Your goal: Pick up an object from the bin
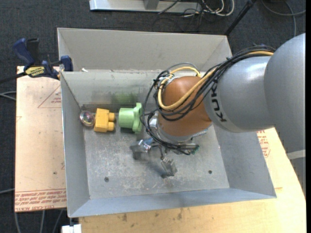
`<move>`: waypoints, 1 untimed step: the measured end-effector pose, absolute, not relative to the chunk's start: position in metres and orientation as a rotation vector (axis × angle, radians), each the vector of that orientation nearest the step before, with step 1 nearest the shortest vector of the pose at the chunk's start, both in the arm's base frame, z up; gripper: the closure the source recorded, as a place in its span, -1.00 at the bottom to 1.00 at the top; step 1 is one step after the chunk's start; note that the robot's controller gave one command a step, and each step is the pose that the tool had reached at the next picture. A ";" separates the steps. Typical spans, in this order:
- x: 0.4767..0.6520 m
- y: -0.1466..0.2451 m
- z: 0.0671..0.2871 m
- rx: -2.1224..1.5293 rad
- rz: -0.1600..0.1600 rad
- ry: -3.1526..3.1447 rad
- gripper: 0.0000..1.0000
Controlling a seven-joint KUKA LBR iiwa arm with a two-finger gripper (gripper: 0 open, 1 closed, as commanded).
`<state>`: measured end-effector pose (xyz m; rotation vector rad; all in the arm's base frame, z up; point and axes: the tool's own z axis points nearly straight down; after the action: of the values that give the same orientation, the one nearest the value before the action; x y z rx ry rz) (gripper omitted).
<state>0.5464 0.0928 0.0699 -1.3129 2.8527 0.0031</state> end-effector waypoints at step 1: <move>0.595 0.089 0.160 -1.267 -0.004 2.859 -1.00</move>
Offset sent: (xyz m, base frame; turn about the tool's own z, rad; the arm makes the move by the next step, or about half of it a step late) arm 0.0440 -0.0046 0.0849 0.0232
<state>0.5946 0.0886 0.1602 -1.2671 2.8593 -0.0045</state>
